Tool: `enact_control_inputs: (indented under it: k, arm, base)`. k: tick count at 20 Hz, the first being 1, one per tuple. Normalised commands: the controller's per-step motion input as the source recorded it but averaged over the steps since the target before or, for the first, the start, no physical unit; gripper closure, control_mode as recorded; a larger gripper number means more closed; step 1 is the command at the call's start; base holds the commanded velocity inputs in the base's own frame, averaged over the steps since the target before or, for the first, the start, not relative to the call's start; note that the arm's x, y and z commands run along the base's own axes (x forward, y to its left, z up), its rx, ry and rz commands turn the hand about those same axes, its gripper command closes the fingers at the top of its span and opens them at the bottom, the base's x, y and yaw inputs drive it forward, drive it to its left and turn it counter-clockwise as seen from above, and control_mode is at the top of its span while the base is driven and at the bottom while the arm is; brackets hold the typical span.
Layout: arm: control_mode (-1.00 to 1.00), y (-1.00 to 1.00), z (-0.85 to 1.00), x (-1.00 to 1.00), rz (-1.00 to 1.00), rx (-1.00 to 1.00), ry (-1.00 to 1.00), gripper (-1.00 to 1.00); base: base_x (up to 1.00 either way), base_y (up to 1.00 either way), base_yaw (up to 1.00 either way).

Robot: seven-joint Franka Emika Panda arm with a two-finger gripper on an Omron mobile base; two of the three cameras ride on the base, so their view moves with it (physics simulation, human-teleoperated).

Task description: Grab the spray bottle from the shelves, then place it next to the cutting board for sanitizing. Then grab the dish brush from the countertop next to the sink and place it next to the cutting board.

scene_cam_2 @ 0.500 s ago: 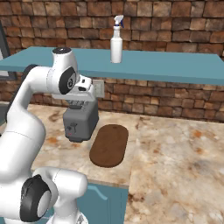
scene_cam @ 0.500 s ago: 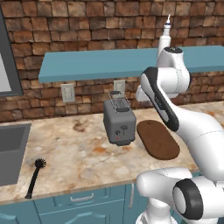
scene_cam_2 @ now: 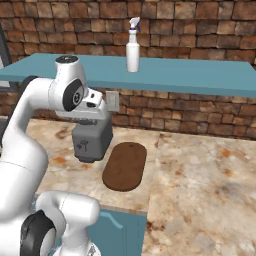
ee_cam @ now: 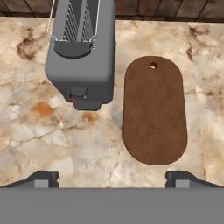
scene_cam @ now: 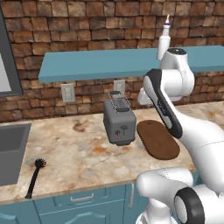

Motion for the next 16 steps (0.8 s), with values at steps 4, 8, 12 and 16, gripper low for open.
enact_control_inputs:
  k: [4, 8, 12, 16]
  arm:
    - [-1.0, -0.03, 0.29, -0.66, 0.0, 0.0, -0.22, -1.0]
    - [-1.0, -0.14, 0.5, -0.59, 0.0, 0.0, -0.21, -1.0]
    - [-1.0, -0.21, 0.52, -0.52, 0.0, 0.0, -0.21, -1.0]
    - [-1.0, -0.21, 0.6, -0.44, 0.0, 0.0, -0.31, -1.0]
  base:
    - [0.0, 0.0, 0.0]
    - [0.0, 0.0, 0.0]
    - [0.0, 0.0, 0.0]
    - [0.0, 0.0, 0.0]
